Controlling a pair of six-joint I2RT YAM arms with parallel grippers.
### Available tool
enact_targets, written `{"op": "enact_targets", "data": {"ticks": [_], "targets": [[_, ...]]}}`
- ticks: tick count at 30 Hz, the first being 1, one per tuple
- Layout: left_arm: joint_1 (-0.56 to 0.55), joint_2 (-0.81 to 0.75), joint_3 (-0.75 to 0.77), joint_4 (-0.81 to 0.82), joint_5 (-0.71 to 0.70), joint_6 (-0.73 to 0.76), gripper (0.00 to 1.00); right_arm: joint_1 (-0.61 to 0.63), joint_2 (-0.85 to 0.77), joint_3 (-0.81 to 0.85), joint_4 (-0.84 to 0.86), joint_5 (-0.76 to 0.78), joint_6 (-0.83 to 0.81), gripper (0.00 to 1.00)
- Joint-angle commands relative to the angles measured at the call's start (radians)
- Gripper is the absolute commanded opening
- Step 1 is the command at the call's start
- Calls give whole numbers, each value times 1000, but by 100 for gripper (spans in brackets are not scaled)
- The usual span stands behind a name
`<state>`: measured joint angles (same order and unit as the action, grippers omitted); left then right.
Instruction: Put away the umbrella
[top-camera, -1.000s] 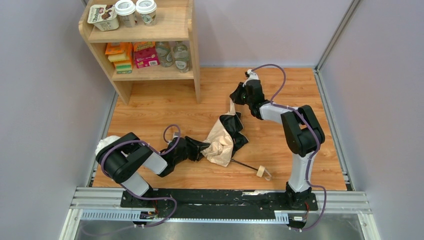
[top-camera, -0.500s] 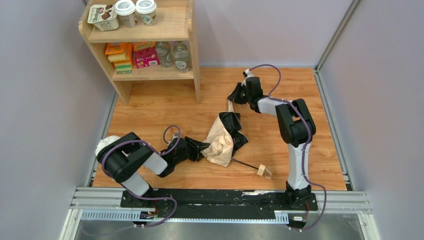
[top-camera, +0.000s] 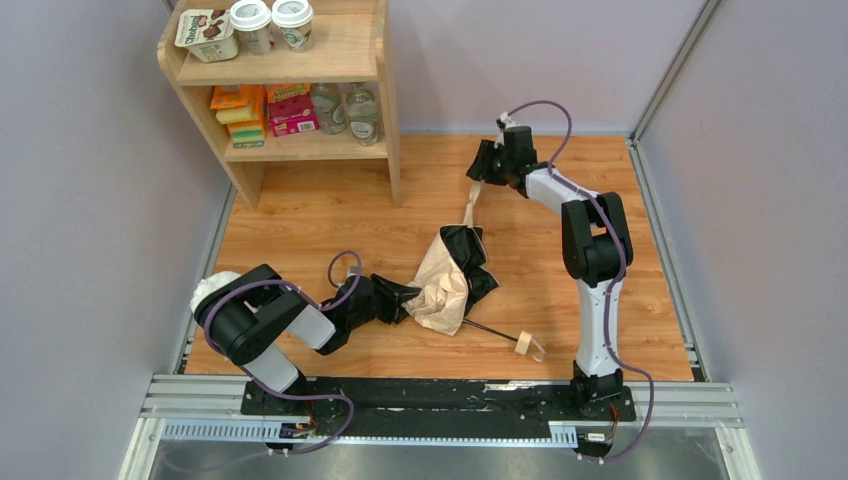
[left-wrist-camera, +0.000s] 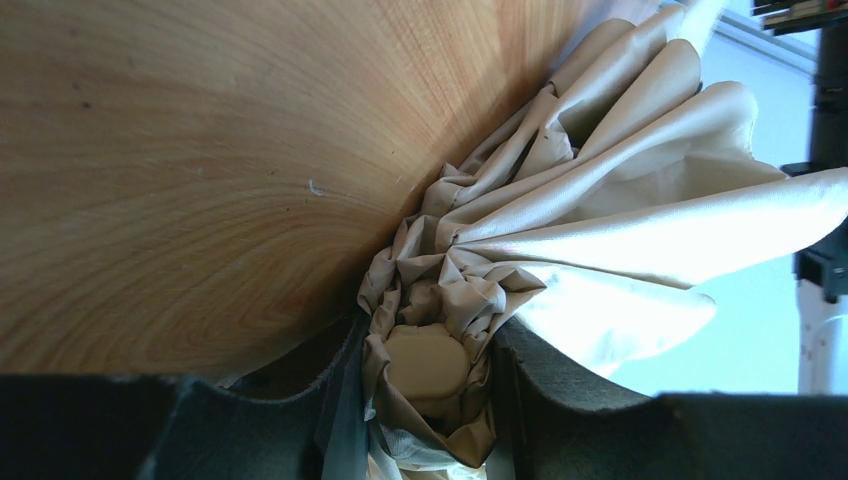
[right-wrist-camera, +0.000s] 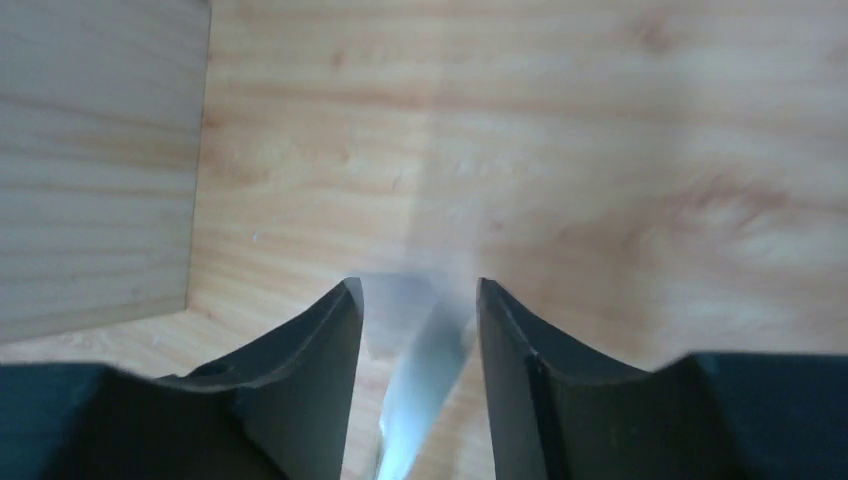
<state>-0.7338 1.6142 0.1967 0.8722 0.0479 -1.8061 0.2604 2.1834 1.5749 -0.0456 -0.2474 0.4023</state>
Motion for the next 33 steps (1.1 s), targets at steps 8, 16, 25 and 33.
{"op": "enact_targets", "data": {"ticks": [8,16,25,33], "targets": [[-16,50,-10,-324,32,13,0,-1,-121,238,-610,371,-157,100],[-16,-16,13,-448,17,-9,0,431,-802,-465,-228,471,-501,100],[-4,-138,43,-578,-80,-39,0,826,-946,-728,-174,336,-930,100],[-4,-227,29,-659,-167,-114,0,873,-734,-696,-106,324,-886,96]]}}
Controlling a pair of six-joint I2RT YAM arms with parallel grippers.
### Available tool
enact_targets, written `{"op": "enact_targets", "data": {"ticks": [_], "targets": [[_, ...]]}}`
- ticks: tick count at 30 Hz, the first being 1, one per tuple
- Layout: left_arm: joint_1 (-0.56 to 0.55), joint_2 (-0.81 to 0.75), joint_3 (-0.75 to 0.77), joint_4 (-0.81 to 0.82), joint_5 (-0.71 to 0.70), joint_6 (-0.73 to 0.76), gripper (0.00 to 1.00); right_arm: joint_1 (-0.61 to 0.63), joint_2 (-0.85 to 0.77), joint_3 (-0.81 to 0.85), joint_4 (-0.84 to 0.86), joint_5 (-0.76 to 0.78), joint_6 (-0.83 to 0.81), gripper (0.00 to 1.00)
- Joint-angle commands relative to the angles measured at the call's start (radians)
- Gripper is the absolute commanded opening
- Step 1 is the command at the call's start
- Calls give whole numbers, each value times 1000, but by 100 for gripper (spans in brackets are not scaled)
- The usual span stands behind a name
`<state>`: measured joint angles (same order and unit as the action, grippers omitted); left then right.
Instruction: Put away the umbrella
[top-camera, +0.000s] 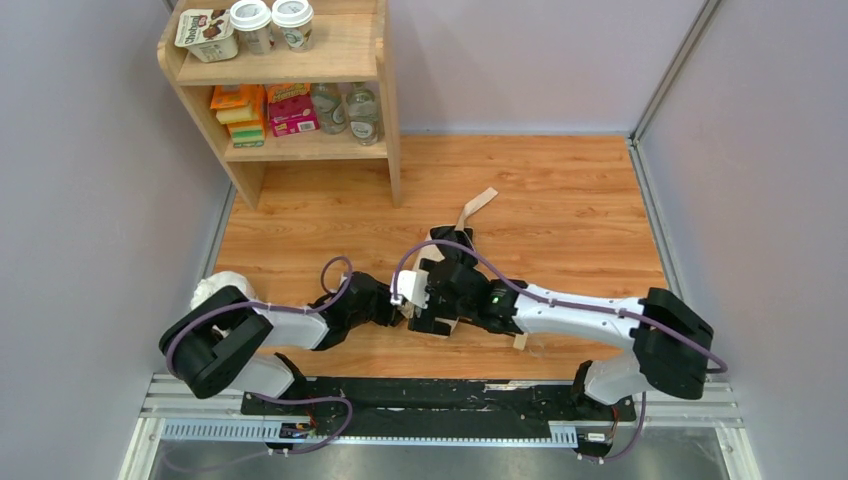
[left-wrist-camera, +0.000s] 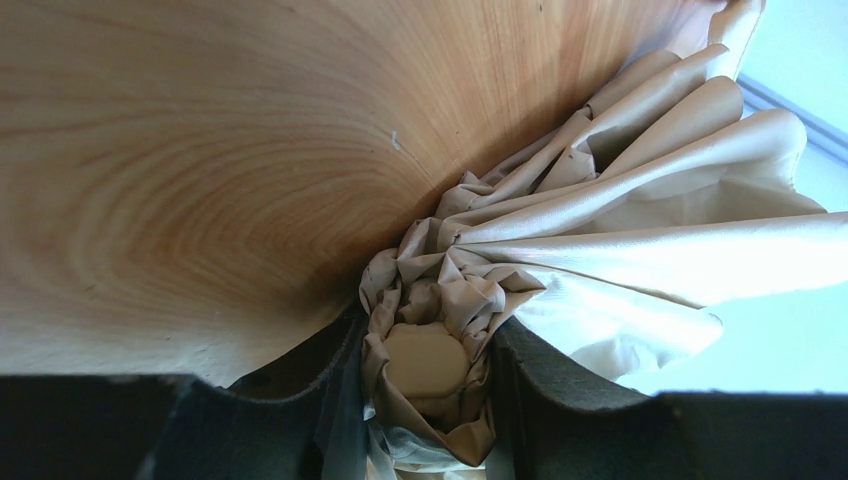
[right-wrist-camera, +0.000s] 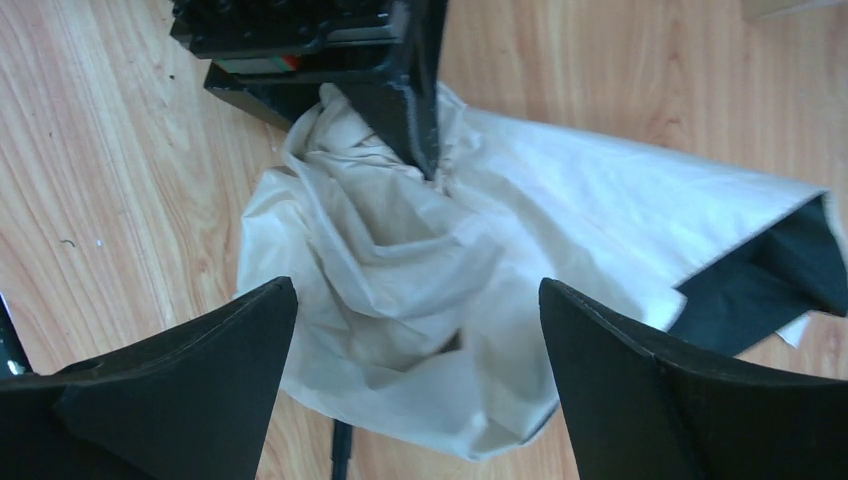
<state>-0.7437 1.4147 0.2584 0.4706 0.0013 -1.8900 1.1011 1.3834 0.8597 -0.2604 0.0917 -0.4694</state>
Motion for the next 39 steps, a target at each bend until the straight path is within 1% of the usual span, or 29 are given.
{"op": "enact_targets", "data": {"ticks": [1,5,6,8,11,12,15,16,17,20,22,24,26,27,28,29,32,35,37,39], "targets": [[6,-58,-31,-276,-130,-34,0,43,95,13,136,3,-3,96],[7,-120,-19,-380,-182,-27,0,54,170,-20,249,32,12,94],[6,-125,-21,-386,-184,-29,0,54,196,-28,295,58,6,93],[6,-132,-31,-388,-187,-47,0,43,253,-25,332,92,-26,92],[6,-129,-47,-372,-179,-70,0,11,348,12,329,59,-15,87],[6,-132,-53,-371,-178,-75,0,0,367,21,320,33,-8,82],[6,-151,-57,-380,-188,-78,0,-24,414,47,264,-35,44,49],[6,-167,-65,-382,-193,-74,0,-29,420,53,213,-58,60,42],[6,-175,-67,-388,-208,-69,0,-33,424,53,193,-110,69,31],[10,-218,-67,-402,-245,-32,0,-53,445,68,129,-202,109,12],[49,-243,-70,-392,-245,18,1,-67,460,71,101,-251,139,0],[95,-275,-77,-377,-231,78,20,-86,471,70,96,-288,182,0],[128,-305,-70,-389,-225,126,48,-115,476,65,107,-332,230,0],[139,-318,-67,-389,-219,141,52,-127,473,55,115,-352,253,0],[153,-344,-64,-389,-216,187,62,-141,473,44,130,-365,271,0],[159,-377,-50,-401,-215,209,75,-148,474,36,136,-378,291,0],[179,-454,-27,-502,-234,279,76,-187,479,21,153,-424,357,0],[194,-581,-16,-552,-247,339,76,-217,496,12,177,-495,428,0],[195,-656,-1,-633,-244,359,76,-244,520,7,197,-556,494,0],[195,-707,-1,-688,-216,359,77,-265,566,38,175,-616,521,0]]}}
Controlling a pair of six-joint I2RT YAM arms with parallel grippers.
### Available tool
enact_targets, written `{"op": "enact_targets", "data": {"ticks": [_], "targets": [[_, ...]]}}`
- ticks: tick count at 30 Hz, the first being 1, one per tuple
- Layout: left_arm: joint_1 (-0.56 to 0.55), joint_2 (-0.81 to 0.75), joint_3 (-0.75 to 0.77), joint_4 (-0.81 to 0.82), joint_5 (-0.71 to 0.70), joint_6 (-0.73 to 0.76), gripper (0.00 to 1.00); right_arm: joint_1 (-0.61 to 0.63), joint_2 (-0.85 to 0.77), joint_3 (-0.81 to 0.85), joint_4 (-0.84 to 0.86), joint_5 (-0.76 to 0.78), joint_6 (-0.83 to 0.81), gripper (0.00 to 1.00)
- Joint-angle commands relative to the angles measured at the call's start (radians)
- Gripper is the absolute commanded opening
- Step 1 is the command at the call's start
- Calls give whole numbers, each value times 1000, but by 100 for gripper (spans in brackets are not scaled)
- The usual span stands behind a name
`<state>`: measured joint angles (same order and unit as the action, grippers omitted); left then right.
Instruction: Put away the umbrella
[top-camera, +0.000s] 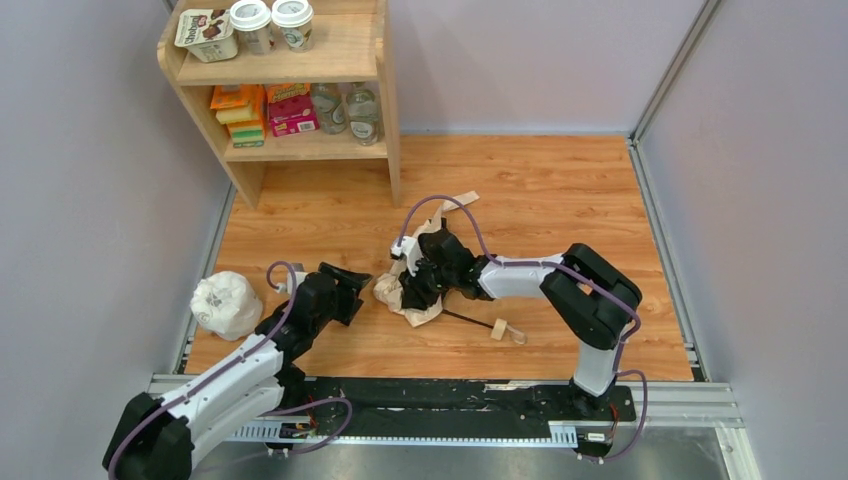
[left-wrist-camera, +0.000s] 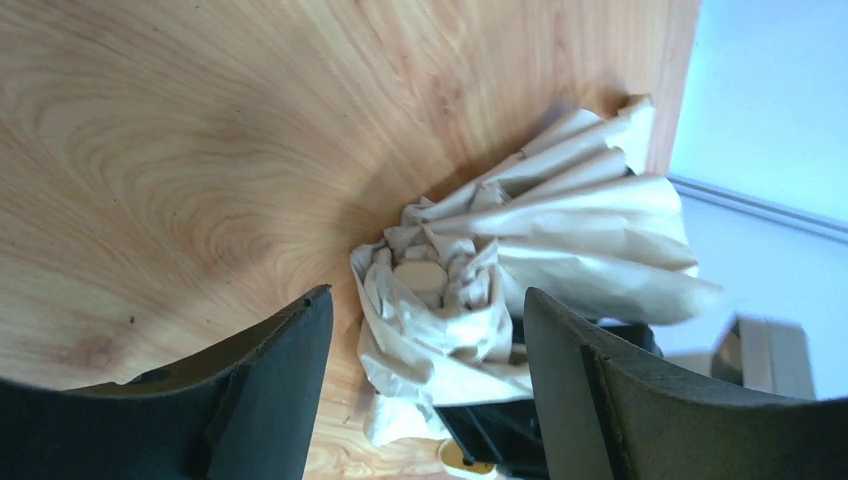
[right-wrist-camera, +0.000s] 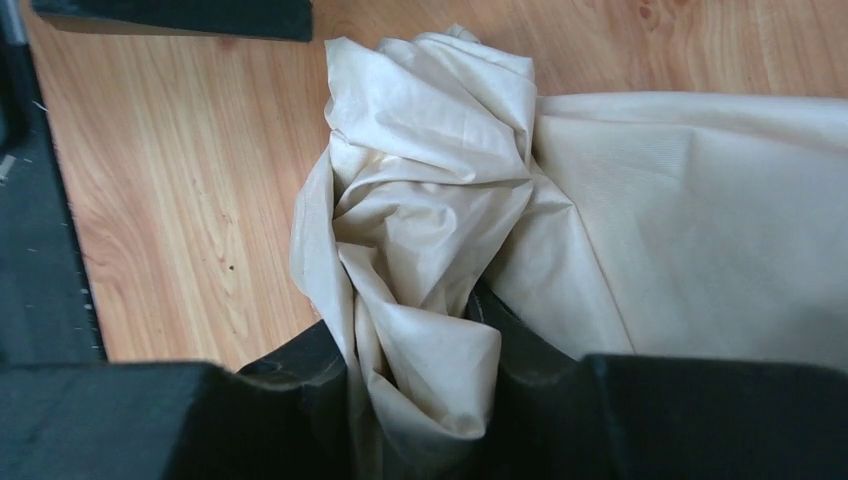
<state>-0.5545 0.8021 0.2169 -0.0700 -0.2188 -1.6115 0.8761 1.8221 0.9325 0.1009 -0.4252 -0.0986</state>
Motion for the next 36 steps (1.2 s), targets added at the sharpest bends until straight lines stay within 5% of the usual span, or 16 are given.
{"op": "enact_targets", "data": {"ticks": [1,7,18,26,31,36], "targets": [[5,-107,36,-155,30,76,77,-49,155,-18,-200,-122,169,0],[5,-106,36,-172,166,-1,77,-129,268,57,-240,-276,263,0],[4,298,82,308,269,-40,78,-196,393,120,-201,-392,335,0],[-7,299,173,147,124,-28,78,-223,407,134,-176,-414,347,0],[-16,390,171,168,154,-74,79,-223,407,163,-191,-419,344,0],[-59,414,217,17,107,-94,79,-223,399,173,-213,-408,326,0]]}}
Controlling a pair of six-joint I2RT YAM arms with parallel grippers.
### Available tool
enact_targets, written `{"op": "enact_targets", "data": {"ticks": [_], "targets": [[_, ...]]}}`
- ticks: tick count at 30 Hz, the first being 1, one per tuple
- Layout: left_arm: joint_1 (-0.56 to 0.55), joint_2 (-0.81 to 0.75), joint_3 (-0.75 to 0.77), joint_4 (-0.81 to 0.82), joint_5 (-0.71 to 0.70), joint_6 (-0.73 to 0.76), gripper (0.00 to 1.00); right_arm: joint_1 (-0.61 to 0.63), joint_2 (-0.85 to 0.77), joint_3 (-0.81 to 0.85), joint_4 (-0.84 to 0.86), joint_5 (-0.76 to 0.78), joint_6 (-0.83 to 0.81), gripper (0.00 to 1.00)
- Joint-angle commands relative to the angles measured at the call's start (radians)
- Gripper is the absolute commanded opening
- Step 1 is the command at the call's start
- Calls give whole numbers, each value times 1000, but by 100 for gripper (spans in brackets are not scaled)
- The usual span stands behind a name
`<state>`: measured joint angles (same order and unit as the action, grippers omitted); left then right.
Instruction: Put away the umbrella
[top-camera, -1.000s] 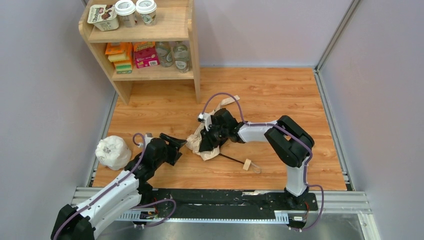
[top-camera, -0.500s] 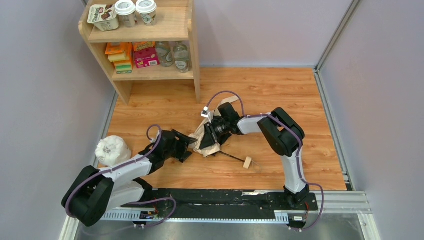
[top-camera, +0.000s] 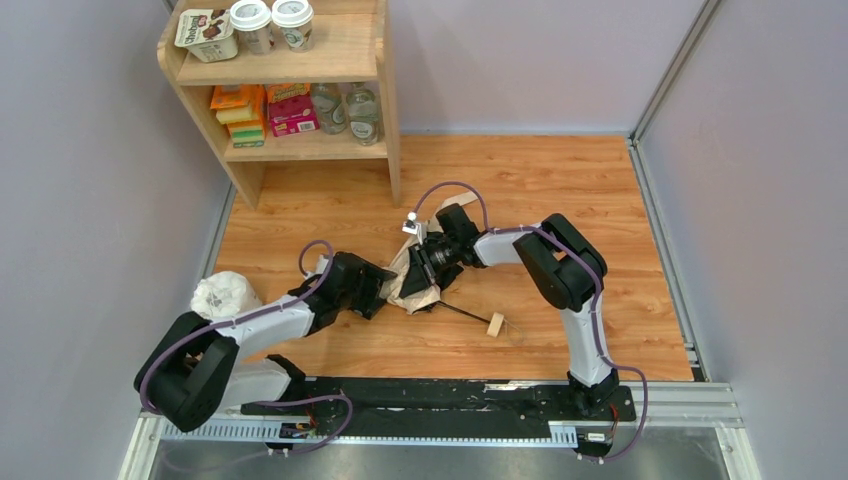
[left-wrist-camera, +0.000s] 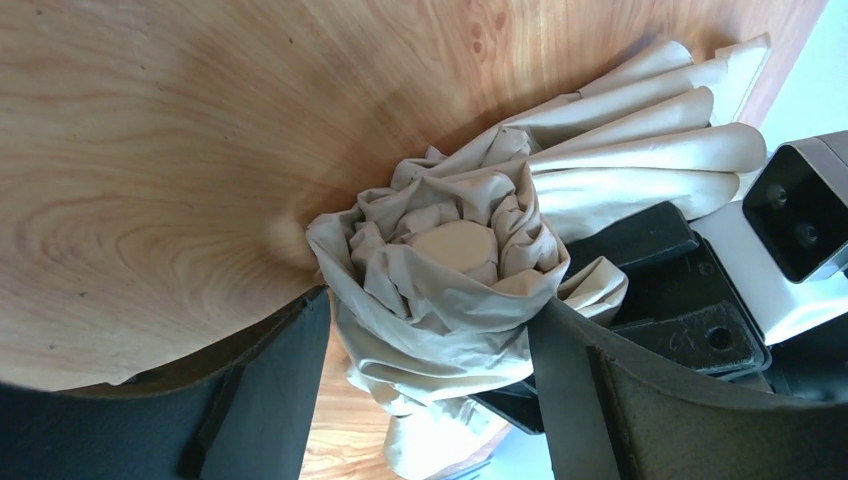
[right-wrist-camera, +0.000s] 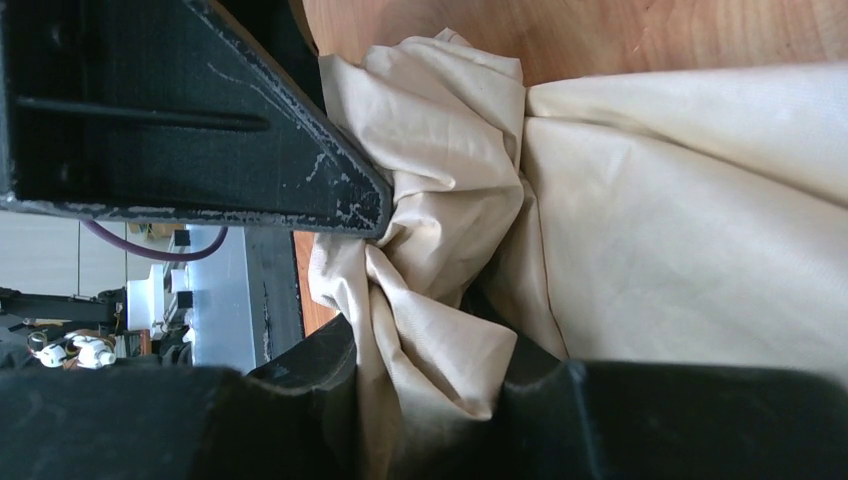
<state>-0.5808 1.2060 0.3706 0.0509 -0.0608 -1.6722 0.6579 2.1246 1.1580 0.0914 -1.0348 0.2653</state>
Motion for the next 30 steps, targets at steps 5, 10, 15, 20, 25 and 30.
{"op": "enact_targets", "data": {"ticks": [5,10,15,20,25,30], "targets": [[-34,145,94,-72,-88,-41,79,-1,89,-50,-213,196,-52,0],[-36,237,76,-16,-129,-18,66,19,75,-20,-269,189,-101,0],[-34,230,33,-3,-155,55,32,40,49,-3,-303,197,-130,0],[-34,169,13,-106,-152,89,0,39,20,12,-315,205,-103,2],[-34,155,-19,-178,-71,37,0,43,-119,46,-370,332,-80,57],[-34,124,-6,-281,-60,19,0,61,-328,91,-470,519,-142,93]]}}
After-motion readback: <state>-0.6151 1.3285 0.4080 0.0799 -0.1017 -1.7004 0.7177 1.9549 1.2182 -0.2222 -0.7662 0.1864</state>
